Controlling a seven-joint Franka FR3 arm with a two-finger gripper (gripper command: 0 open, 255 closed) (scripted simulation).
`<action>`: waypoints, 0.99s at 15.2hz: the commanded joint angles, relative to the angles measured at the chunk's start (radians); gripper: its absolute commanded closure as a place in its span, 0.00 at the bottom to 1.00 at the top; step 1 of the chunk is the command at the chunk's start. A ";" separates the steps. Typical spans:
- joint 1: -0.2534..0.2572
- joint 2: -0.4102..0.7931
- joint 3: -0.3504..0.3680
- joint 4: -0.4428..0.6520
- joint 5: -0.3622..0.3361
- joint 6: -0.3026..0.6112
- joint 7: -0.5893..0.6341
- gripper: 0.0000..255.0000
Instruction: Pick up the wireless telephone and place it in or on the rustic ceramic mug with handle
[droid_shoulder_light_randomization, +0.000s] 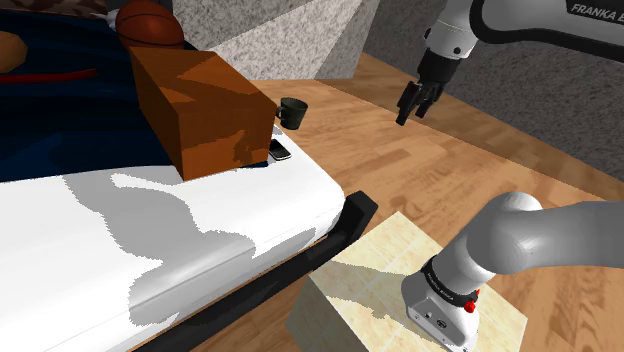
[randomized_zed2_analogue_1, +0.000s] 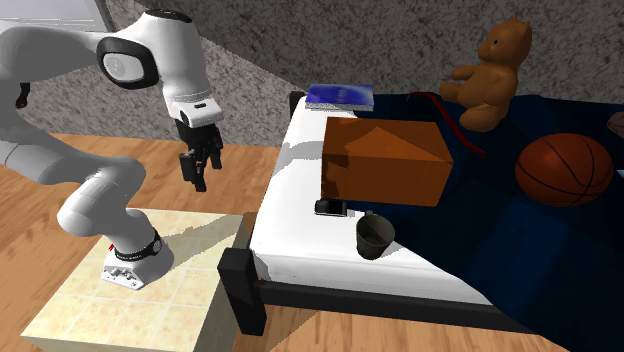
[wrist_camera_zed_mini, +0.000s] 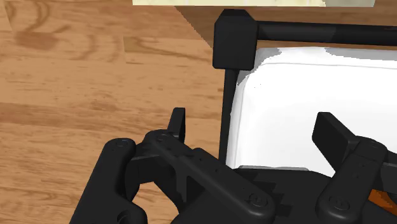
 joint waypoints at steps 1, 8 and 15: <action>0.000 0.000 0.000 0.000 0.000 0.000 0.000 0.00; 0.028 0.235 0.023 0.035 0.042 0.189 0.023 0.00; 0.054 0.490 0.047 0.132 0.076 0.338 0.036 0.00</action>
